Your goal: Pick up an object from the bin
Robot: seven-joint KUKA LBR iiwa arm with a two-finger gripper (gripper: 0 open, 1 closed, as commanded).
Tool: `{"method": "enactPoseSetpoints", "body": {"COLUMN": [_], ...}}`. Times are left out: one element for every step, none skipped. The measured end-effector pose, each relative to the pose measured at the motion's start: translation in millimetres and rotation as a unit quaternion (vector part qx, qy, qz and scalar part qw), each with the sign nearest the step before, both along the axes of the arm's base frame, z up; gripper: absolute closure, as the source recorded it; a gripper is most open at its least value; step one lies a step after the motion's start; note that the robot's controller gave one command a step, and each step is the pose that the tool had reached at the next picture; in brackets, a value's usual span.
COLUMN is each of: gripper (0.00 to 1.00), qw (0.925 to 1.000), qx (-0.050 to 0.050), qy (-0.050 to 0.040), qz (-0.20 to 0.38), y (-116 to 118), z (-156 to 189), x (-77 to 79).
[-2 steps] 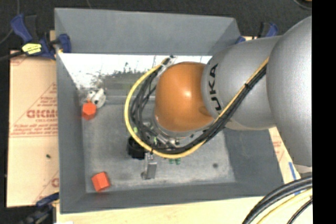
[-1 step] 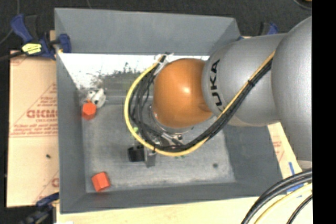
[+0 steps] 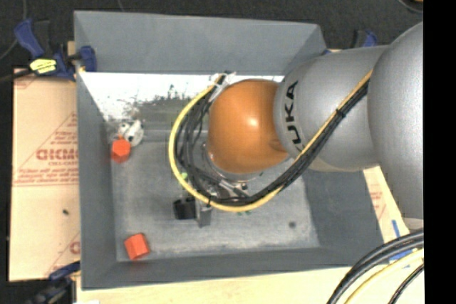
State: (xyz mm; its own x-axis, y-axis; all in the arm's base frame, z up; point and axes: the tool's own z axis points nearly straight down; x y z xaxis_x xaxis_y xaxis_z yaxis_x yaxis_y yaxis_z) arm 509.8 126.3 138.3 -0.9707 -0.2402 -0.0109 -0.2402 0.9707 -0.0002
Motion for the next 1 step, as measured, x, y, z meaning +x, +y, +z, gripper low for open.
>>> {"method": "enactPoseSetpoints", "body": {"gripper": [1.0], "qw": [1.0], "qx": [-0.001], "qy": [0.0014], "qz": [-0.009], "y": [-6.0], "z": [98.2], "x": [-14.5]}}
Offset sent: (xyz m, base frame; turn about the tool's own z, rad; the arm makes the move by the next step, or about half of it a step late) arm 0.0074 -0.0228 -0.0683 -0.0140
